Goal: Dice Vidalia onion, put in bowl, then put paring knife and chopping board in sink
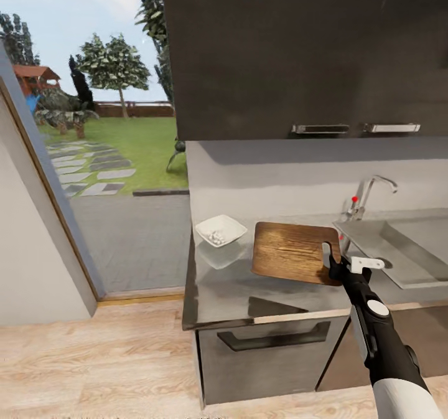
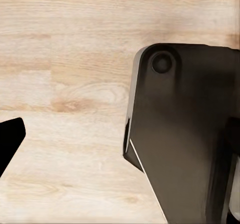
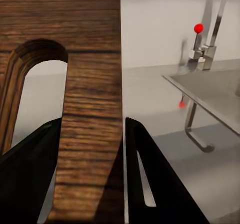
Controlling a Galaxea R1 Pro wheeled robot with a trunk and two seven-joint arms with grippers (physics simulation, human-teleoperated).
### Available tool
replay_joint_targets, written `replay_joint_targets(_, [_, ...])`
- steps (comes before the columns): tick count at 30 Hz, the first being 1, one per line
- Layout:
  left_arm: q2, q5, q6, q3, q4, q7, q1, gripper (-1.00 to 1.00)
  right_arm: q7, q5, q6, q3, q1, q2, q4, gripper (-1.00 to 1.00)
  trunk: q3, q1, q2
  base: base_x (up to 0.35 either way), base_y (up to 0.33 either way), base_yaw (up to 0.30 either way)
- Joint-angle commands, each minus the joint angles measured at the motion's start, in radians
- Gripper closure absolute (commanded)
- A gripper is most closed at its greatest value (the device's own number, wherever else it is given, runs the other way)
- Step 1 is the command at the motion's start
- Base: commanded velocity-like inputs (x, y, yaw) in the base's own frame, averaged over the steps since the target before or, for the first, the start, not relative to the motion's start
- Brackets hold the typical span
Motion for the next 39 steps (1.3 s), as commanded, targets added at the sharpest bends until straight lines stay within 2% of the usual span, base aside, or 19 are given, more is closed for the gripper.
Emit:
replay_joint_targets(1, [0.0,0.009,-0.001,-0.002,-0.002,0.0,0.0,-1.0,0.006,0.01,0.001,-0.002,-0.001,0.0,-0.001,1.0,-0.003,0.001,-0.002,0.0,-0.305,0.163])
replay_joint_targets(20, [0.0,0.009,-0.001,-0.002,-0.001,0.0,0.001,-1.0,0.006,0.01,0.002,-0.003,-0.001,0.0,-0.001,1.0,-0.027,0.001,-0.002,0.0,-0.305,0.125])
replay_joint_targets(39, [0.0,0.009,-0.001,-0.002,-0.001,0.0,0.001,-1.0,0.006,0.01,0.003,-0.002,-0.001,0.0,-0.001,1.0,-0.051,0.001,-0.002,0.0,-0.305,0.073])
